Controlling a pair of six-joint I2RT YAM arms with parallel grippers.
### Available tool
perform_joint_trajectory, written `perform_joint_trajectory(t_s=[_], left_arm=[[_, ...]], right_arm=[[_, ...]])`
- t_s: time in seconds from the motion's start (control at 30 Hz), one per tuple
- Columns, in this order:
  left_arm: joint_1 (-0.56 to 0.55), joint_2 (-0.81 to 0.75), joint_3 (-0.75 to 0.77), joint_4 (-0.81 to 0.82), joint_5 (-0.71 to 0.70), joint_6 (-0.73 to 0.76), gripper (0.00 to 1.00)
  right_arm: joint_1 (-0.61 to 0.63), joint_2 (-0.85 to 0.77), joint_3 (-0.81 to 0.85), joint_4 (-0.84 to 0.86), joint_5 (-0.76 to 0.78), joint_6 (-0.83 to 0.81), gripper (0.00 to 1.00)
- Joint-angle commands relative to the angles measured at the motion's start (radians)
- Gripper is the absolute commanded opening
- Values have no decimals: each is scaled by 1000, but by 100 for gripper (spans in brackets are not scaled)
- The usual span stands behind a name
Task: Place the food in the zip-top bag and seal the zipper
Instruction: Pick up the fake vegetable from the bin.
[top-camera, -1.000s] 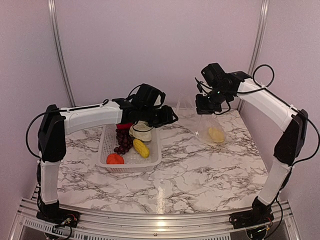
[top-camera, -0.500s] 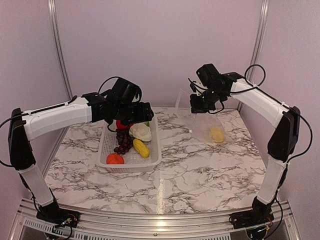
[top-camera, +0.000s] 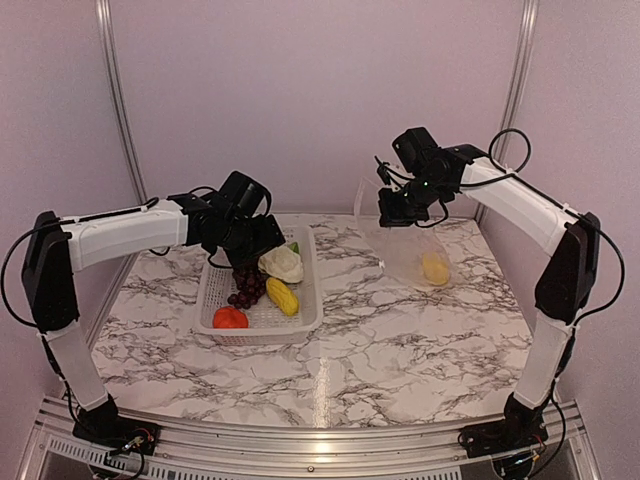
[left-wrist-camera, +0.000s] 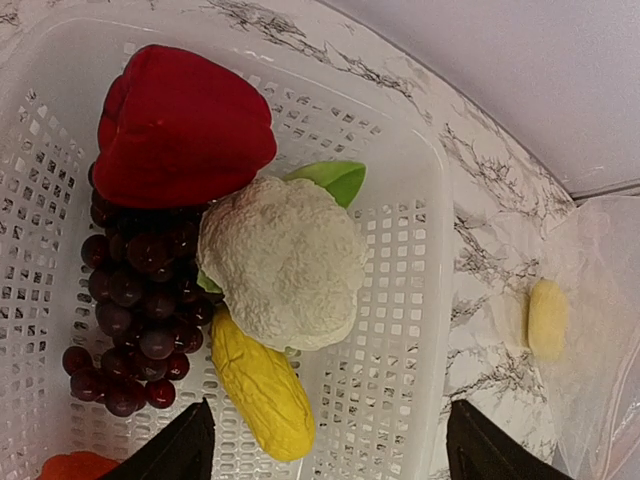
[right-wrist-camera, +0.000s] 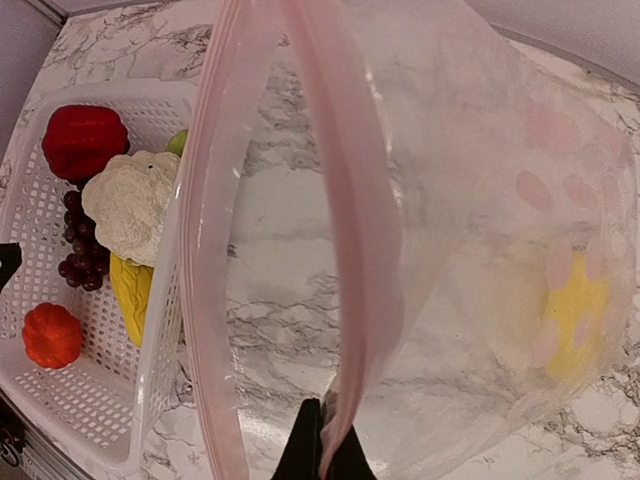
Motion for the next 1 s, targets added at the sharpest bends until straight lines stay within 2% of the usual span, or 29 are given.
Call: perform_joint_trajectory(t_s=[0.0,0.23,0.53,0.97], left_arm=[[15,69,51,-13,56,-91,82],[37,121,48,16,94,-189,81],[61,223,105,46,139,-190,76],[86,299,134,77,153,-228,78]], right_arm=[[-6,-4,12,29,-31,21,0],[-8,-32,-12,50,-25,42,0],[-9,-50,-35,49,-28,46,0],[-16,-88,-84,43,-27,46,0]])
